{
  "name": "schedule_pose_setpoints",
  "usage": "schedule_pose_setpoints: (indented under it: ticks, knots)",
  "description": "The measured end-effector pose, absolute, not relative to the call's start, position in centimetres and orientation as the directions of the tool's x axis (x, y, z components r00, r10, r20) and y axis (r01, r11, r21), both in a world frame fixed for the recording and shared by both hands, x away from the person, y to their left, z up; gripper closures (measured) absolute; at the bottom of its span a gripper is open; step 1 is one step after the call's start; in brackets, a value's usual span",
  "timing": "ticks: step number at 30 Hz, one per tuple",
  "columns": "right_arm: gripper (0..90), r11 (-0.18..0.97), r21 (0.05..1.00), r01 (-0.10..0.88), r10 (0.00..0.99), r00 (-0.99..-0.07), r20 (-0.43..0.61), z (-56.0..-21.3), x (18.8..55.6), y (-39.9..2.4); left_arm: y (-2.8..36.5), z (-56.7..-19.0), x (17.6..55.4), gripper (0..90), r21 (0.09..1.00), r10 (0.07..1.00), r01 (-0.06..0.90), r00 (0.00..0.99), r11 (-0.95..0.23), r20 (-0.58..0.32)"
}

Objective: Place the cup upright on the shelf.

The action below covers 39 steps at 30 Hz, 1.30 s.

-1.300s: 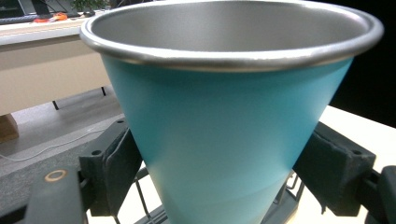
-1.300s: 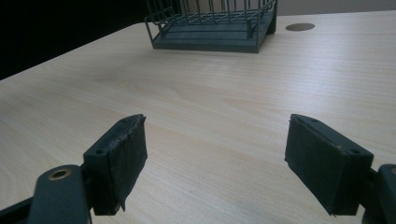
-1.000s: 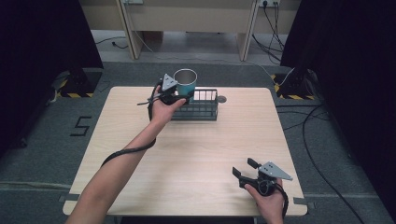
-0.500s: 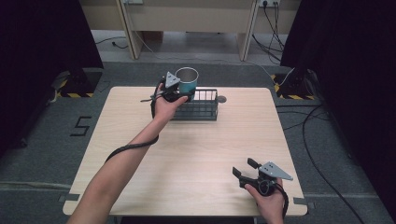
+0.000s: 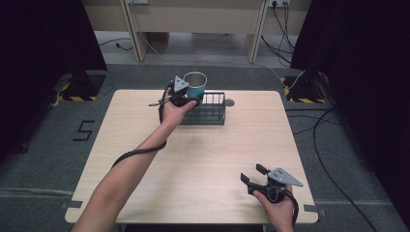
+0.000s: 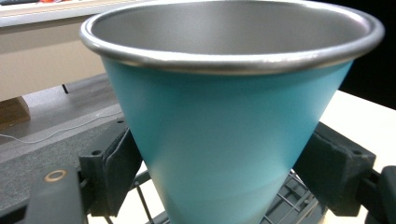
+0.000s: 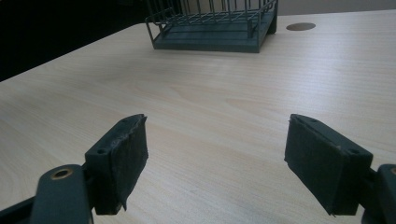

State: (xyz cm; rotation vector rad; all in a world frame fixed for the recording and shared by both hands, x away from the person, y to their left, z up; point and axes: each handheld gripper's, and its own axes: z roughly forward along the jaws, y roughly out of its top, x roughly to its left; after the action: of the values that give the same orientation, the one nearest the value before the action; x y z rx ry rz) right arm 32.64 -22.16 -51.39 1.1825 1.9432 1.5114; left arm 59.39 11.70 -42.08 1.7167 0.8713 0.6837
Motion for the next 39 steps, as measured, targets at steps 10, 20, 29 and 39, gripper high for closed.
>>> schedule_pose_setpoints:
  ticks: [10,20,29,39]
  knots:
    - [21.9,0.055,0.928,0.369,0.811,-0.559,0.174,-51.4,32.6,-22.2,11.0,-43.0,59.6,18.8,0.948,0.821,0.256,0.571,-0.187,0.007]
    - [21.9,0.050,0.927,0.373,0.810,-0.558,0.181,-51.4,32.6,-22.2,10.5,-43.5,59.7,18.8,0.941,0.818,0.274,0.576,-0.201,0.008]
    - [22.0,0.050,0.926,0.374,0.809,-0.559,0.182,-51.4,32.6,-22.2,10.4,-44.0,59.7,18.7,0.932,0.820,0.294,0.572,-0.213,0.006]
    - [22.0,0.050,0.925,0.376,0.809,-0.558,0.183,-51.4,32.6,-22.1,10.3,-44.6,59.9,18.7,0.922,0.826,0.321,0.564,-0.218,0.000]
